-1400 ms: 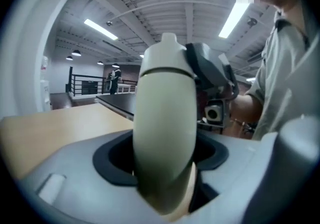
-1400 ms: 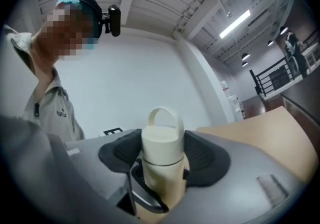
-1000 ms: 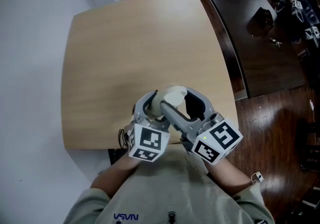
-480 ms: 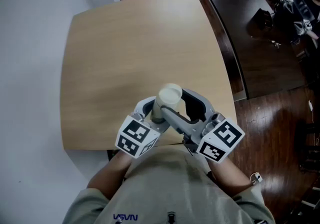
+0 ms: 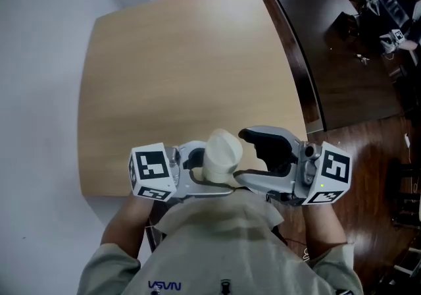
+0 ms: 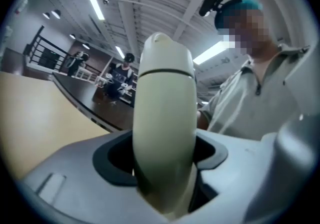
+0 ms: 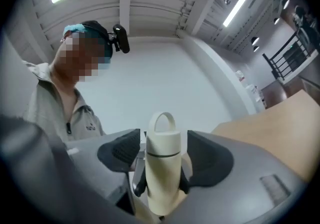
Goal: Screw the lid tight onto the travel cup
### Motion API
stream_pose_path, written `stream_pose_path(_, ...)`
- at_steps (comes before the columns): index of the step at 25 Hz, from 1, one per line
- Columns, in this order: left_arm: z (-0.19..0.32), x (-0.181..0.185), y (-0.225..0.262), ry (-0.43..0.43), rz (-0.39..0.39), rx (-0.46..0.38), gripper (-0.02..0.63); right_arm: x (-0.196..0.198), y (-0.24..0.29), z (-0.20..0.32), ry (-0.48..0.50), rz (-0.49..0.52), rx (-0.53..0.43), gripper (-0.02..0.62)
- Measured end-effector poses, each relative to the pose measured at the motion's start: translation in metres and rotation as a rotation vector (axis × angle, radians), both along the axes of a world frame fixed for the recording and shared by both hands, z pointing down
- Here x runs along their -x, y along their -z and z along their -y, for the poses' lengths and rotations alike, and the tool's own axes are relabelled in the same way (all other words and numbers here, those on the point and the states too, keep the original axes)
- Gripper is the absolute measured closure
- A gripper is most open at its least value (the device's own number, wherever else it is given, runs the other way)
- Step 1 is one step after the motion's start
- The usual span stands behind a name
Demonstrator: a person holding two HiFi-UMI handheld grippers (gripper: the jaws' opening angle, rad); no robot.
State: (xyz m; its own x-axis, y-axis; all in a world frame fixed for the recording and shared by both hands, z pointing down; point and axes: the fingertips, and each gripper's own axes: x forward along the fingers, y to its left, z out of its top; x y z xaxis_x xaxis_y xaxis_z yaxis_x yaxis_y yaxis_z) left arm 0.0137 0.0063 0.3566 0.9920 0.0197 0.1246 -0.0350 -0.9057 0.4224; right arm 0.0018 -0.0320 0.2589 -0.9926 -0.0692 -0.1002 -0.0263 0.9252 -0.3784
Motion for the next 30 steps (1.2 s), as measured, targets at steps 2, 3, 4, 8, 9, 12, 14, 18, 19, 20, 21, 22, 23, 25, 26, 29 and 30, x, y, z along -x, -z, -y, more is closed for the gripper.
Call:
stream_pose_path(2, -0.015, -0.005, 0.007, -0.097, -0.010, -0.027, 0.288, 0.003, 0.012, -0.013, 0.091, 0.016, -0.014, 0.310)
stream_pose_path(3, -0.022, -0.007, 0.009, -0.140, -0.013, -0.033, 0.288, 0.005, 0.017, -0.020, 0.133, 0.020, -0.022, 0.308)
stream_pose_path(4, -0.028, -0.009, 0.011, -0.178, -0.016, -0.034, 0.288, 0.006, 0.021, -0.026, 0.169, 0.021, -0.032, 0.308)
stream_pose_path(8, -0.045, -0.014, 0.017, -0.276, -0.025, -0.027, 0.288, 0.009, 0.028, -0.041, 0.261, 0.014, -0.062, 0.308)
stream_pose_path(9, -0.047, -0.014, 0.018, -0.289, -0.027, -0.026, 0.288, 0.010, 0.028, -0.043, 0.273, 0.011, -0.065, 0.308)
stream_pose_path(12, -0.052, -0.015, 0.019, -0.312, -0.027, -0.027, 0.288, 0.013, 0.027, -0.048, 0.298, 0.001, -0.067, 0.308)
stream_pose_path(14, -0.054, -0.015, 0.018, -0.322, -0.021, -0.032, 0.288, 0.015, 0.025, -0.050, 0.307, -0.005, -0.065, 0.308)
stream_pose_path(18, -0.050, -0.016, 0.015, -0.302, -0.001, -0.032, 0.288, 0.016, 0.022, -0.048, 0.296, -0.011, -0.066, 0.310)
stream_pose_path(19, -0.049, -0.016, 0.013, -0.292, 0.005, -0.033, 0.288, 0.016, 0.021, -0.046, 0.287, -0.012, -0.067, 0.310)
stream_pose_path(20, -0.046, -0.015, 0.012, -0.281, 0.012, -0.037, 0.288, 0.016, 0.020, -0.044, 0.276, -0.013, -0.068, 0.310)
stream_pose_path(21, -0.043, -0.015, 0.011, -0.264, 0.020, -0.043, 0.289, 0.017, 0.020, -0.042, 0.262, -0.015, -0.070, 0.310)
stream_pose_path(22, -0.039, -0.015, 0.010, -0.241, 0.029, -0.051, 0.288, 0.017, 0.019, -0.039, 0.243, -0.020, -0.072, 0.310)
stream_pose_path(23, -0.034, -0.015, 0.008, -0.211, 0.042, -0.063, 0.288, 0.017, 0.018, -0.035, 0.220, -0.027, -0.075, 0.310)
stream_pose_path(25, -0.019, -0.015, 0.004, -0.133, 0.078, -0.098, 0.288, 0.017, 0.014, -0.025, 0.160, -0.047, -0.084, 0.310)
stream_pose_path(26, -0.010, -0.015, 0.000, -0.086, 0.101, -0.119, 0.288, 0.016, 0.012, -0.019, 0.123, -0.059, -0.090, 0.310)
stream_pose_path(29, 0.016, -0.014, -0.010, 0.063, 0.173, -0.188, 0.289, 0.014, 0.002, 0.002, -0.021, -0.096, -0.113, 0.310)
stream_pose_path(30, 0.024, -0.013, -0.013, 0.115, 0.197, -0.210, 0.290, 0.014, -0.001, 0.008, -0.071, -0.107, -0.120, 0.311)
